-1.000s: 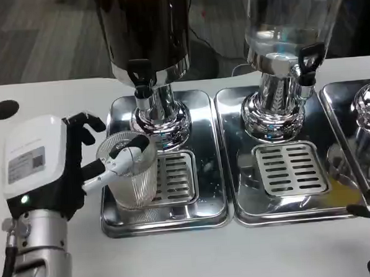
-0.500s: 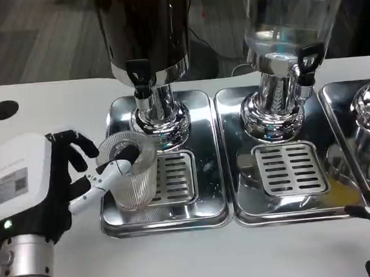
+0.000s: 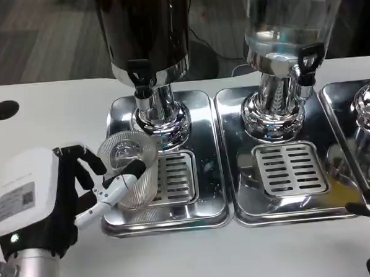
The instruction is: Grasp the cup under the faucet to collect the drink, then remove the cup.
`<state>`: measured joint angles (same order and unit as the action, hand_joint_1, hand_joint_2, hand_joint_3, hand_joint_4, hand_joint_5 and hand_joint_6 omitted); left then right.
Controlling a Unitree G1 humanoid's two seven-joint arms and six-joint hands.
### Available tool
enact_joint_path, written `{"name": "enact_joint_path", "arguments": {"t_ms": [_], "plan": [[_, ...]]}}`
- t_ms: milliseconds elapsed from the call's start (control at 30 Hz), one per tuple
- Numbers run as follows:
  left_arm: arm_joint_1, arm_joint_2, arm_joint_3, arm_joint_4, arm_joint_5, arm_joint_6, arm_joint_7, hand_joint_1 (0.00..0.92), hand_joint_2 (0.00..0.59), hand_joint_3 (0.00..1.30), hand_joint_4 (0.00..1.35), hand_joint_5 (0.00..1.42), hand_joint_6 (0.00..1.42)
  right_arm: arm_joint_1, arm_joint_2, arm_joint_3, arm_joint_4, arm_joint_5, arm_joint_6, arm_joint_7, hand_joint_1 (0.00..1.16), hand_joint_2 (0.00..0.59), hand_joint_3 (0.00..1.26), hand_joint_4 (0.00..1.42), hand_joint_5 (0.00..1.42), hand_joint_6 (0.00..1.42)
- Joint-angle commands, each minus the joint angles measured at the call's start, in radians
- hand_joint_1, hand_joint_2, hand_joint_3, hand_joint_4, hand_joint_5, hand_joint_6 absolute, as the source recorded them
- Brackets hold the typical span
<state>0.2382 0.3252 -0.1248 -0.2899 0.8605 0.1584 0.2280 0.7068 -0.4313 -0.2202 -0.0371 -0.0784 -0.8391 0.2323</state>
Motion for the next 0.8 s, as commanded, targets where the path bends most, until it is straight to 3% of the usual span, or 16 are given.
{"name": "enact_joint_path", "arguments": {"t_ms": [33,100,800], "plan": [[-0.011,-0.007,-0.029,0.066,0.004,0.001,-0.009,0.003,0.07,0.76,0.82,0.94,1.07,0.003,-0.003,-0.01,0.015,0.024,-0.005,0.008,0.42,0.467,0.16,0.0,0.0,0.0],[-0.023,-0.009,-0.039,0.084,0.007,0.0,-0.006,0.005,0.074,0.75,0.79,0.88,0.99,0.005,-0.005,-0.012,0.019,0.03,-0.007,0.01,0.42,0.467,0.16,0.0,0.0,0.0],[-0.099,-0.02,-0.085,0.14,-0.002,0.007,-0.023,0.0,0.077,0.71,0.74,0.73,0.89,0.004,-0.016,-0.024,0.049,0.049,-0.03,0.029,0.42,0.467,0.17,0.0,0.0,0.0]]}}
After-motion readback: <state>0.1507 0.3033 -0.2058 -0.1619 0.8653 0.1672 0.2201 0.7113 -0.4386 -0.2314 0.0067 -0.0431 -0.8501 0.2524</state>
